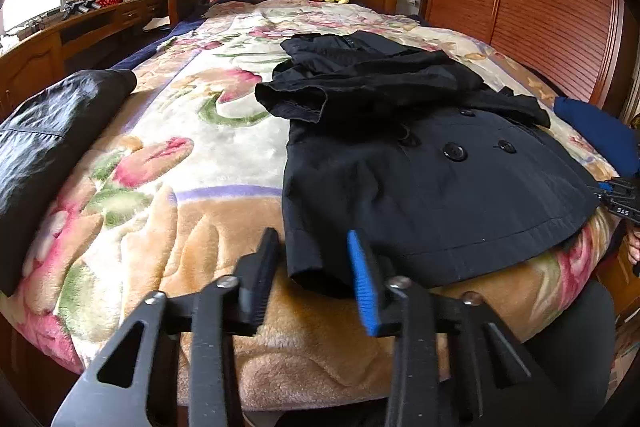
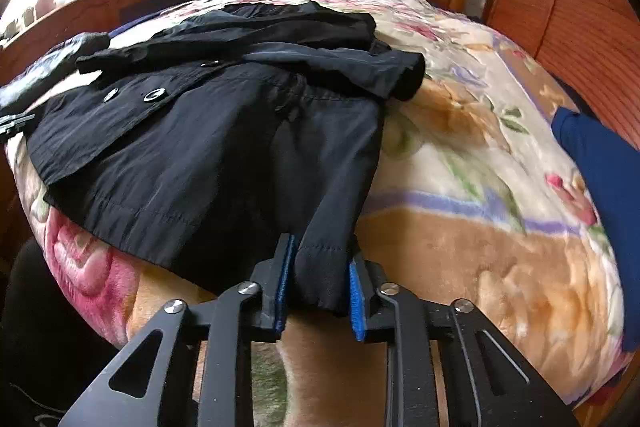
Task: Fold large clothes
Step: 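Close the right tool on the coat hem while the left tool grasps it too, then lift the coat hem with both tools and fold it over toward the collar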
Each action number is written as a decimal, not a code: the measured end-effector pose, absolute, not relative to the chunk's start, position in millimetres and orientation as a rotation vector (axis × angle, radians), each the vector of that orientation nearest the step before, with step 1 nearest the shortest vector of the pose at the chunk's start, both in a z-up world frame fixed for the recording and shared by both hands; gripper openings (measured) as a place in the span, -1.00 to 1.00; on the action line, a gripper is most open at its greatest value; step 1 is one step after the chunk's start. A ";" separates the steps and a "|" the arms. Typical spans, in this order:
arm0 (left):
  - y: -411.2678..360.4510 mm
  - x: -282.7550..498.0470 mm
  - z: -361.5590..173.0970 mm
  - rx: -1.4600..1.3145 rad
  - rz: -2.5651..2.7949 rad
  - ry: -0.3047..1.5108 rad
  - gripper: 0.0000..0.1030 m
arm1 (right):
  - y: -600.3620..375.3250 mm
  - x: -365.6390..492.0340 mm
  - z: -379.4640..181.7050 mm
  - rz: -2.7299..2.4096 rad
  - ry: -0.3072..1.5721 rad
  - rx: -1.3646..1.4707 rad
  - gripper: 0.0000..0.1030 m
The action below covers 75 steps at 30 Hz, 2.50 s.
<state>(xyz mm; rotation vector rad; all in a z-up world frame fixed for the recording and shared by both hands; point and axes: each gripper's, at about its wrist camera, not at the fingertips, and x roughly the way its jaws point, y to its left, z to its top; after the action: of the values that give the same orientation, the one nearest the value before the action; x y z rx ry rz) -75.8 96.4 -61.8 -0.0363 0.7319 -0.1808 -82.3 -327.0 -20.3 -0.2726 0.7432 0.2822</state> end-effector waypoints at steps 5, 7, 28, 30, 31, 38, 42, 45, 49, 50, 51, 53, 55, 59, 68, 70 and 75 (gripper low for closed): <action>91.2 -81.3 -55.0 -0.030 -0.202 0.713 -0.89 | -331.8 -88.8 -18.4 0.297 0.700 -0.241 -0.76; 84.1 -89.4 -47.7 -0.002 -0.192 0.681 -0.90 | -334.1 -93.2 -15.8 0.289 0.668 -0.228 -0.79; 83.0 -189.2 75.9 0.065 -0.217 0.335 -0.91 | -354.1 -206.5 62.1 0.337 0.385 -0.210 -0.83; 84.0 -194.3 86.4 0.069 -0.215 0.310 -0.91 | -360.1 -215.2 72.0 0.343 0.356 -0.206 -0.83; 85.3 -196.9 92.3 0.069 -0.213 0.296 -0.91 | -361.8 -219.8 78.0 0.344 0.342 -0.204 -0.83; 91.6 -207.6 126.5 0.074 -0.208 0.216 -0.91 | -366.4 -247.8 110.9 0.347 0.254 -0.236 -0.83; 95.7 -207.0 143.0 0.085 -0.194 0.176 -0.91 | -364.7 -256.2 122.0 0.346 0.210 -0.253 -0.83; 97.2 -196.5 146.9 0.090 -0.187 0.170 -0.91 | -360.0 -255.2 124.2 0.336 0.185 -0.268 -0.83; 95.1 -176.5 139.7 0.106 -0.167 0.185 -0.91 | -349.8 -245.5 116.3 0.315 0.194 -0.287 -0.83; 94.9 -172.5 137.6 0.106 -0.167 0.192 -0.91 | -347.4 -241.1 113.4 0.309 0.203 -0.294 -0.83; 94.7 -166.4 134.8 0.105 -0.166 0.201 -0.91 | -344.3 -234.7 111.0 0.305 0.215 -0.300 -0.83; 93.5 -155.4 130.8 0.109 -0.159 0.215 -0.91 | -342.1 -224.2 107.1 0.296 0.235 -0.305 -0.83; 92.3 -144.2 124.6 0.120 -0.149 0.229 -0.91 | -339.3 -214.4 102.9 0.282 0.253 -0.312 -0.83; 91.3 -127.1 114.8 0.126 -0.145 0.257 -0.91 | -333.6 -196.1 96.3 0.274 0.275 -0.307 -0.83; 96.0 -84.2 98.6 0.143 -0.129 0.301 -0.91 | -326.0 -142.8 94.2 0.262 0.309 -0.284 -0.83; 97.9 -69.8 94.5 0.145 -0.127 0.312 -0.91 | -324.4 -131.6 93.2 0.261 0.315 -0.283 -0.83; 101.6 -33.0 79.7 0.143 -0.120 0.349 -0.91 | -313.8 -98.1 88.5 0.260 0.332 -0.291 -0.83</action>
<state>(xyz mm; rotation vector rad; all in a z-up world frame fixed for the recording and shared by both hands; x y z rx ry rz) -33.0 101.6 79.7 0.1432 0.3485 -0.1204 -98.1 -313.8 88.5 -0.2909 0.3320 0.2601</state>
